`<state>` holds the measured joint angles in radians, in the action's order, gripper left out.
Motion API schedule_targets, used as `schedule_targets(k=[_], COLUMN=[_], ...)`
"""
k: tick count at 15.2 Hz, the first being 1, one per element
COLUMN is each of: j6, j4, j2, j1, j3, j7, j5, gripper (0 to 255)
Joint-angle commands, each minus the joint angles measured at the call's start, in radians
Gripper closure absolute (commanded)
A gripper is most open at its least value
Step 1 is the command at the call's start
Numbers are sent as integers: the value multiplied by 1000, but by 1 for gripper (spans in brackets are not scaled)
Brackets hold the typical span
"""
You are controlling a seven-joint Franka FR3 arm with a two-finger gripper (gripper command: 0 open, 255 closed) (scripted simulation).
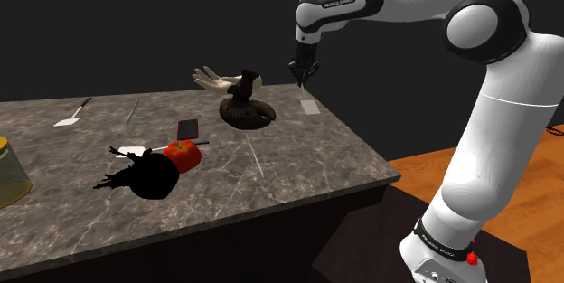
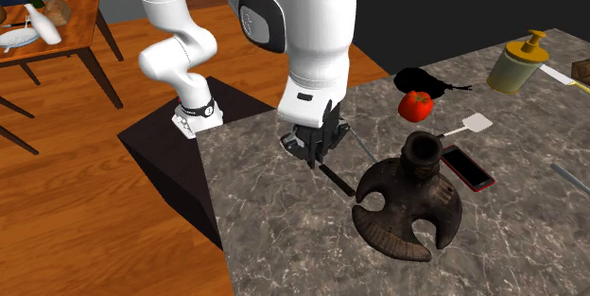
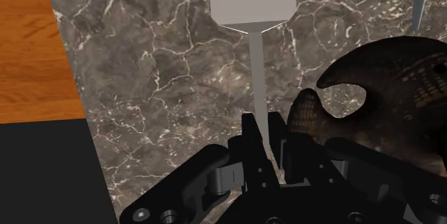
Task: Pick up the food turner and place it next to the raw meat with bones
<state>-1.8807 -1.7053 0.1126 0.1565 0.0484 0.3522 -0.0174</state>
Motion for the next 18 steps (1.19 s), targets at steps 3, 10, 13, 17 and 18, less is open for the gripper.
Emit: schedule_targets(k=[3,10,13,17,18], j6=[8,15,22,37,42], j4=[-8,-7,12,55,69], j2=[-15,-15,-1,32,43], j1=[-38,-127,-165,-217,-230], j3=[-30,-100,-130,-169,-178], j7=[70,233,302,394,417], j5=[-8,-25,-33,-46,-50], gripper=[255,255,255,255,255])
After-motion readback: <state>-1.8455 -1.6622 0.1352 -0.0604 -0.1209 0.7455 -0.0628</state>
